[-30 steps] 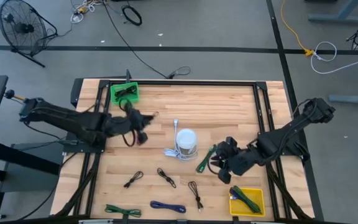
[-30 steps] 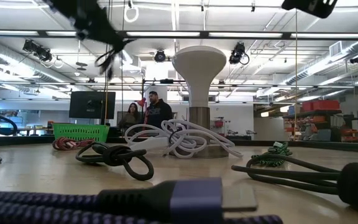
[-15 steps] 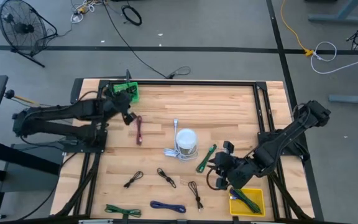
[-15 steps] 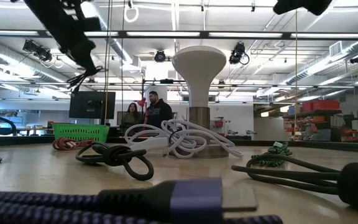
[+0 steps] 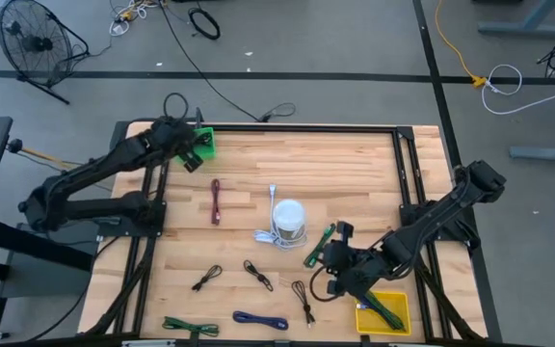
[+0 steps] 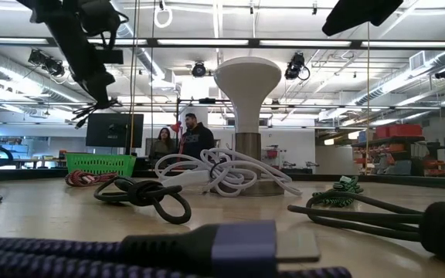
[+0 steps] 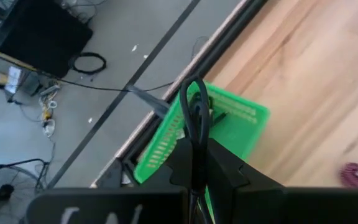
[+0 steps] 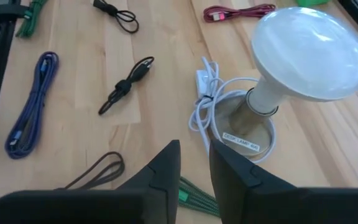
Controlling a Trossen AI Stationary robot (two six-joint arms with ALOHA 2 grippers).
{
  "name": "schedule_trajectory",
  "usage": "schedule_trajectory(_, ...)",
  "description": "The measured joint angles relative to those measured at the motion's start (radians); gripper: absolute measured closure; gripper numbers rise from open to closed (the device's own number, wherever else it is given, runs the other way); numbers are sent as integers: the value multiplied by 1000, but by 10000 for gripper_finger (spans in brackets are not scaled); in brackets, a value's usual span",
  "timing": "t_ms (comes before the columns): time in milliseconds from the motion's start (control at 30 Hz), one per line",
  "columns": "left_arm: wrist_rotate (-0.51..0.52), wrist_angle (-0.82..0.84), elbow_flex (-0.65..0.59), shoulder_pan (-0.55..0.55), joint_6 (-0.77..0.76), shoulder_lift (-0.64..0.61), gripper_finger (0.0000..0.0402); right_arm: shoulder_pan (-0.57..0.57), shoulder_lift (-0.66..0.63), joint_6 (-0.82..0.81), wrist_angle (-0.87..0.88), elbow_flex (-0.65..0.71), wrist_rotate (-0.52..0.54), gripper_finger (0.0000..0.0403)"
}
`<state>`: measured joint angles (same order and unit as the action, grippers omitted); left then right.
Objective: Pick & Place USB Port
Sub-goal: Put the plain black charger cable into the green basket
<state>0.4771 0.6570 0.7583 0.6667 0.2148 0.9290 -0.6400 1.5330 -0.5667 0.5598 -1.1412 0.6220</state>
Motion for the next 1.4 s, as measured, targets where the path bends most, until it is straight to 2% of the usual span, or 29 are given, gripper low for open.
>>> schedule_trajectory(267, -57, -71, 0, 75, 60, 111, 377, 0, 0, 8, 1, 0, 2, 317)
schedule_trajectory(700, -53, -153, 0, 143, 92, 318, 377, 0, 0, 29, 1, 0, -2, 317)
schedule_trajectory(1000, -52, -221, 0, 169, 114, 387, 377, 0, 0, 30, 0, 0, -2, 317)
schedule_trajectory(1200, -52, -209, 0, 172, 114, 428, 377, 0, 0, 30, -3, 0, -2, 317)
schedule_trajectory(1267, -23, -213, 0, 175, 105, 444, 367, 0, 0, 30, -5, 0, -2, 317)
schedule_trajectory(1400, -9, -220, 0, 175, 57, 459, 312, 0, 0, 30, -8, 0, -2, 317)
